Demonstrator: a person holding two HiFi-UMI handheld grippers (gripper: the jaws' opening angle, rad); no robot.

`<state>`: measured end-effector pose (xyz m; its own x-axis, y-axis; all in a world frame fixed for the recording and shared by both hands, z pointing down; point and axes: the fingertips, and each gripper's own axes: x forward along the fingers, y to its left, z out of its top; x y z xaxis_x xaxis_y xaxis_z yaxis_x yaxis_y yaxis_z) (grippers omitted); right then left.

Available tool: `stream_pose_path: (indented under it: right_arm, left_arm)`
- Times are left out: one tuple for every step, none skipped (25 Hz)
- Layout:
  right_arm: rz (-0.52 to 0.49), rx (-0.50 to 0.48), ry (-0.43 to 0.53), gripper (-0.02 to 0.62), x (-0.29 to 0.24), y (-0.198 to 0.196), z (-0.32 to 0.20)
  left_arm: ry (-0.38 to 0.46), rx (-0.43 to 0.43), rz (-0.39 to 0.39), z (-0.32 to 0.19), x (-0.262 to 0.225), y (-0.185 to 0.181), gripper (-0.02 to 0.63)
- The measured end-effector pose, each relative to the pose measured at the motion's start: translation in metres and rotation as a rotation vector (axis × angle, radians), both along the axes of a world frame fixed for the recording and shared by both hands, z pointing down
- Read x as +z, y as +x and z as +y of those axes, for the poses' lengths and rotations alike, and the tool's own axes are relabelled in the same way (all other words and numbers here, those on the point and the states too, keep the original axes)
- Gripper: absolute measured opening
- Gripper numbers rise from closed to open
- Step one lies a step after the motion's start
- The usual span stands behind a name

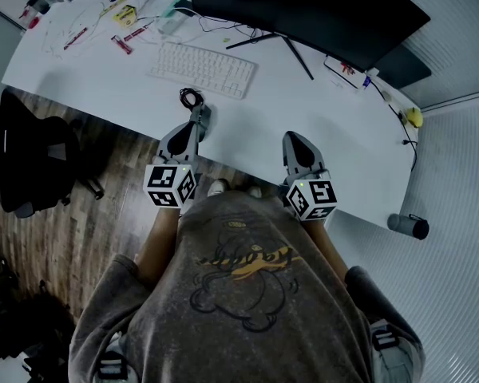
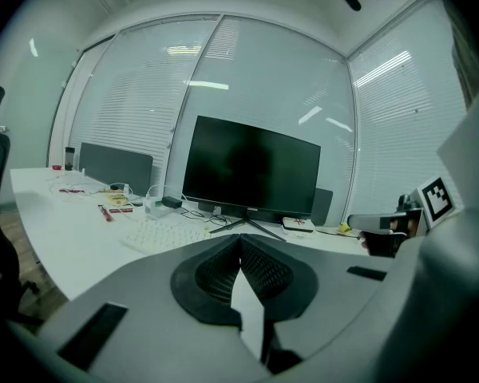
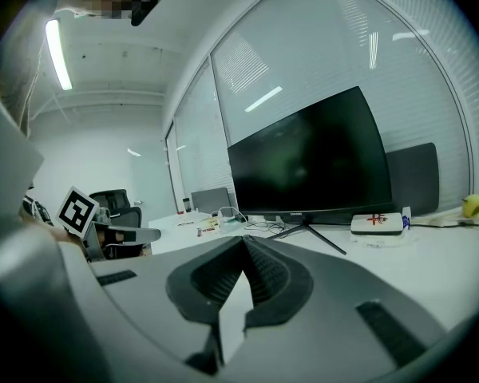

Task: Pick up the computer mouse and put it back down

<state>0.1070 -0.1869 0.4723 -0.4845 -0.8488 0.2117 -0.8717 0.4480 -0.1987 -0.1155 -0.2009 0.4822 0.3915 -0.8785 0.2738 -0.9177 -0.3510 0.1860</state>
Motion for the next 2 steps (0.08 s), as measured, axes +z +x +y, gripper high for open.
stream_pose_path:
  right_arm:
    - [0.0,0.0,0.0,0.006,0.0001,-0.0002,0.0006]
    - [0.0,0.0,0.0,0.006,0.0002,-0.0005,0.0011]
  left_arm:
    - [0.0,0.0,0.001,0.0007,0.0001,-0.0001,0.018]
    - [0.0,0.0,0.001,0.0014,0.0002,-0.0002,0.02]
